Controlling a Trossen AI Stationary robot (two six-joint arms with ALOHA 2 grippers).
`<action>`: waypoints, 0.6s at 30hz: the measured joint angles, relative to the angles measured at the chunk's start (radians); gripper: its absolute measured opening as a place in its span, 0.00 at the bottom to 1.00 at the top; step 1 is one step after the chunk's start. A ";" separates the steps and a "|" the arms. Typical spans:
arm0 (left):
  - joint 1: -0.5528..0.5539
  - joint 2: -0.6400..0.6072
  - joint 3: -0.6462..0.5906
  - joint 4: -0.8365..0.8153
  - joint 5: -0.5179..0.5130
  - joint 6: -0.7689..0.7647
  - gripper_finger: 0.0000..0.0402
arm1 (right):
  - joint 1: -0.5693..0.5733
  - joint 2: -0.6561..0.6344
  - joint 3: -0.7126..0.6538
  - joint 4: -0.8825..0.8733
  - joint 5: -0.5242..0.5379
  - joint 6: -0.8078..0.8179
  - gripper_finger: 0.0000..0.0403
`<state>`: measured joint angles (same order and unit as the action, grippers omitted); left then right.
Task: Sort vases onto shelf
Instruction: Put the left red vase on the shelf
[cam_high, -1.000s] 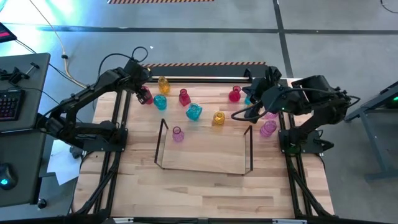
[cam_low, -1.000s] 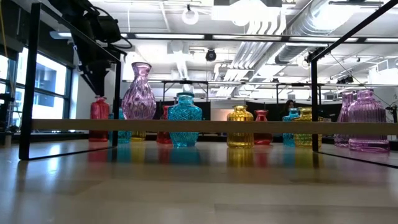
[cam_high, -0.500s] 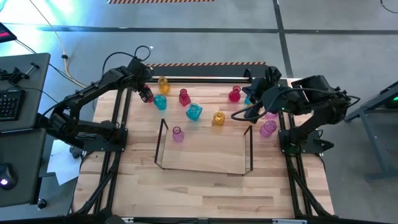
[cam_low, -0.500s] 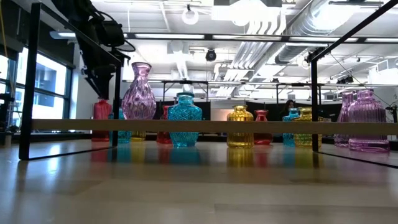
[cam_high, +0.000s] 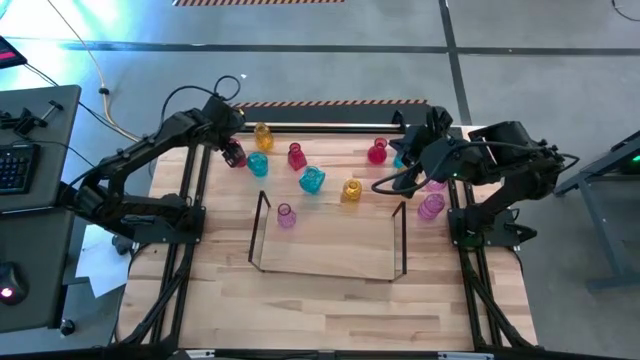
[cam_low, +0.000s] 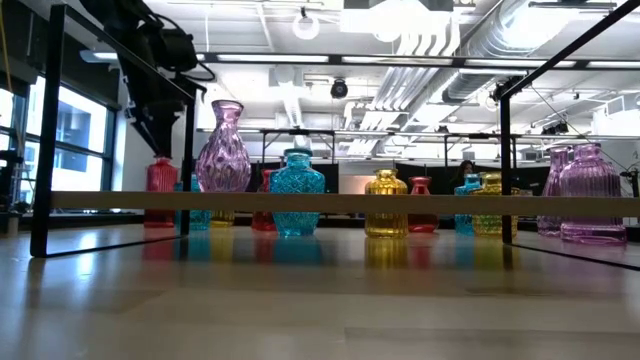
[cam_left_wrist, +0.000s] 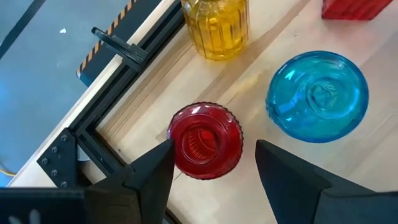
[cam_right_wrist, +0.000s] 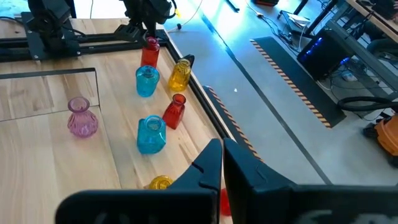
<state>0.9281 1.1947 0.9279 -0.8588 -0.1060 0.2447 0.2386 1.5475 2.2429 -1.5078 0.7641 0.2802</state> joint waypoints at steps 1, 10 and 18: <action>-0.004 0.000 0.000 0.002 0.000 0.000 0.53 | 0.000 0.000 0.000 0.000 0.004 0.000 0.00; -0.046 -0.001 0.000 0.007 0.002 -0.007 0.53 | 0.000 0.000 0.000 0.000 0.006 0.000 0.00; -0.027 -0.001 0.000 -0.008 0.000 -0.015 0.53 | 0.000 0.000 0.000 0.001 0.007 0.002 0.00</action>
<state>0.9014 1.1938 0.9279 -0.8668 -0.1055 0.2295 0.2386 1.5475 2.2429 -1.5070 0.7712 0.2821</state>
